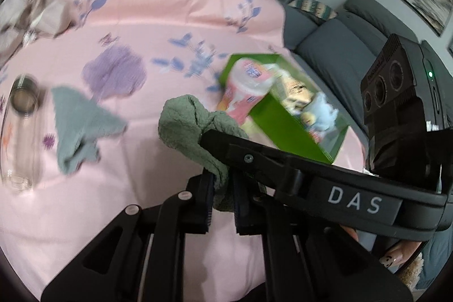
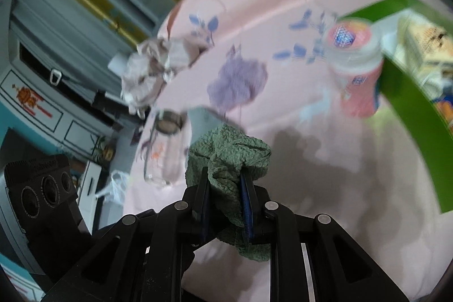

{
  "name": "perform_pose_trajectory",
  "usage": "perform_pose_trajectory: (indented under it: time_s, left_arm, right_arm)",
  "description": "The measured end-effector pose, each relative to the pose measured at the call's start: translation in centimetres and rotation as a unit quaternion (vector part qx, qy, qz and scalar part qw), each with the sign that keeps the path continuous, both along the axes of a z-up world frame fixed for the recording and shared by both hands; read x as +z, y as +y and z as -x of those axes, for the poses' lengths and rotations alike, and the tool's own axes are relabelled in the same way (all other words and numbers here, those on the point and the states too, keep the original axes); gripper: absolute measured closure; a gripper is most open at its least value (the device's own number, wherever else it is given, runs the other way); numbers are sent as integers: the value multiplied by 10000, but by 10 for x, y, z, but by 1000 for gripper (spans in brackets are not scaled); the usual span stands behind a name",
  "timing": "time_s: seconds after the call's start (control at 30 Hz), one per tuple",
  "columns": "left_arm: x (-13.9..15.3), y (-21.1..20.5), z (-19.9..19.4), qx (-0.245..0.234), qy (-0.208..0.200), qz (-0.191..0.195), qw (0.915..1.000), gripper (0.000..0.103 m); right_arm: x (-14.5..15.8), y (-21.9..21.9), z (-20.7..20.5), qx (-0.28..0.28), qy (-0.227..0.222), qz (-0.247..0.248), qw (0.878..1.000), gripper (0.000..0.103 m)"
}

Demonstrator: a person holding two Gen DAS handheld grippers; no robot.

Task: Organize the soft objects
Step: 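Carry the green cloth into the green box and open the right tool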

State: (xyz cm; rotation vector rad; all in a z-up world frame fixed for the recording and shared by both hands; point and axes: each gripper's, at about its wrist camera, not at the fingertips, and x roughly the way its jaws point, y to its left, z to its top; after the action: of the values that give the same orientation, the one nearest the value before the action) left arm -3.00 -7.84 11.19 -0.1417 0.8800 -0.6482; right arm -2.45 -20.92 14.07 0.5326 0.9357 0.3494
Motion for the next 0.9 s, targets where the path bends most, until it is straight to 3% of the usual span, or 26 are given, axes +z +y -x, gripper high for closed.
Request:
perform_pose_trajectory:
  time_s: [0.23, 0.5, 0.67, 0.9]
  left_arm:
    - [39, -49, -16, -431, -523, 100, 9976, 96]
    - [68, -113, -53, -921, -922, 122, 9914, 96]
    - [65, -152, -82, -1164, -808, 171, 9898, 96]
    - [39, -192, -104, -1351, -427, 88, 9899, 95]
  right_arm:
    - [40, -45, -2, -530, -578, 93, 9969, 82]
    - [67, -117, -20, -1232, -1037, -209, 9867, 82]
    - [71, -146, -40, -1542, -1112, -66, 9817, 82]
    - [32, -196, -52, -1955, -913, -494, 9752, 82]
